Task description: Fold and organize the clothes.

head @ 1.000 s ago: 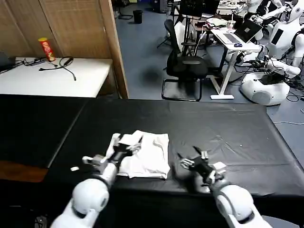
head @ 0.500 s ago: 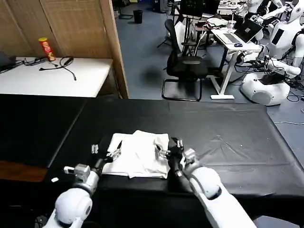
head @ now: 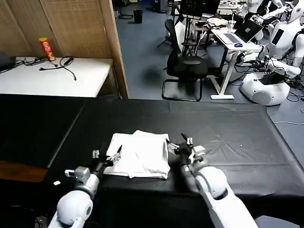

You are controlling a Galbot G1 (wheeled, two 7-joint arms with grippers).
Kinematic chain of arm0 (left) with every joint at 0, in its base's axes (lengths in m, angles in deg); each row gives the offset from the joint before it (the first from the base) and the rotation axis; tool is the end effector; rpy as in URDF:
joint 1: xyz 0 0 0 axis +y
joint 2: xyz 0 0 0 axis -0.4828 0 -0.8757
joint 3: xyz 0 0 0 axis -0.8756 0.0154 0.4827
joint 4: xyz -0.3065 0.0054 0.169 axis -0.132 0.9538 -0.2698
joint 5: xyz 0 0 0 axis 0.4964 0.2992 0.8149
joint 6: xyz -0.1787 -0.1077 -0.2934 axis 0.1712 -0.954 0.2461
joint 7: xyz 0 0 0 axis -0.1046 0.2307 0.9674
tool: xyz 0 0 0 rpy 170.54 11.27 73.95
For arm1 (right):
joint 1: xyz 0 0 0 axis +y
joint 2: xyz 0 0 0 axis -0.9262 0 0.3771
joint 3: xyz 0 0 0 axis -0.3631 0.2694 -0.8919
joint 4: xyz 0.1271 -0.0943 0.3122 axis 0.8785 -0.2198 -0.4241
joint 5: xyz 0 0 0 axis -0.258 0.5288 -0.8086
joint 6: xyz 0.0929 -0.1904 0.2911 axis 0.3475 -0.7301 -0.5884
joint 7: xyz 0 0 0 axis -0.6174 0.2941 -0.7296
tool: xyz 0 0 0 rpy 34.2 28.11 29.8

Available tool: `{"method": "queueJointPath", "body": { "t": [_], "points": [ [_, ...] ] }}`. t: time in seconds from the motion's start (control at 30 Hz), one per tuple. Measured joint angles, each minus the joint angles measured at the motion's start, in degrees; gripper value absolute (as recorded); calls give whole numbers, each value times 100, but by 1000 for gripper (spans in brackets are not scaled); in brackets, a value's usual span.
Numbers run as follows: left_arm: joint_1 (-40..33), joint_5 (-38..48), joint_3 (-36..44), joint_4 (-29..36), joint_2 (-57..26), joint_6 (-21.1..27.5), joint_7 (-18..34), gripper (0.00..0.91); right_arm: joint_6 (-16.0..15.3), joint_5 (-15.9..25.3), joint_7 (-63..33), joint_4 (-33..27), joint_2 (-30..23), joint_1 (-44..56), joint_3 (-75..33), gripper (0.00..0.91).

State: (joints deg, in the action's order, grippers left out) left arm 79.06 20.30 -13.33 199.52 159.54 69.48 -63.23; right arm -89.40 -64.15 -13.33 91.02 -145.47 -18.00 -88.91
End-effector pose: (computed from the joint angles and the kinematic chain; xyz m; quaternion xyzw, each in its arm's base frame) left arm 0.2521 0.0501 -0.3054 -0.0913 -0.9866 0.0361 0.1303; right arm 0.3129 0.0023 -0.2778 0.1653 -0.9759 0.0035 0.1426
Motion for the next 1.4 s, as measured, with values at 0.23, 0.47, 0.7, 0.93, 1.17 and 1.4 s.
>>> {"method": "queueJointPath", "body": {
  "t": [0.23, 0.47, 0.7, 0.93, 1.17, 1.4],
  "points": [
    [-147, 656, -169, -349, 47, -28, -74, 878, 65, -115, 95, 587, 144, 465, -345, 878],
    [-195, 1458, -335, -666, 22, 20, -141, 878, 73, -137, 111, 963, 226, 734, -559, 878],
    [-153, 1897, -355, -695, 91, 142, -206, 0, 76, -134, 109, 1043, 230, 800, -664, 878],
    [-180, 2137, -384, -657, 94, 281, -184, 0, 99, -113, 105, 1062, 212, 830, -720, 878],
    [-242, 1899, -510, -539, -49, 460, -150, 0, 104, -46, 101, 1077, 212, 907, -853, 878],
    [-136, 1487, -886, -347, -730, 420, -242, 0, 100, 27, 89, 947, 227, 923, -1040, 878]
  ]
}}
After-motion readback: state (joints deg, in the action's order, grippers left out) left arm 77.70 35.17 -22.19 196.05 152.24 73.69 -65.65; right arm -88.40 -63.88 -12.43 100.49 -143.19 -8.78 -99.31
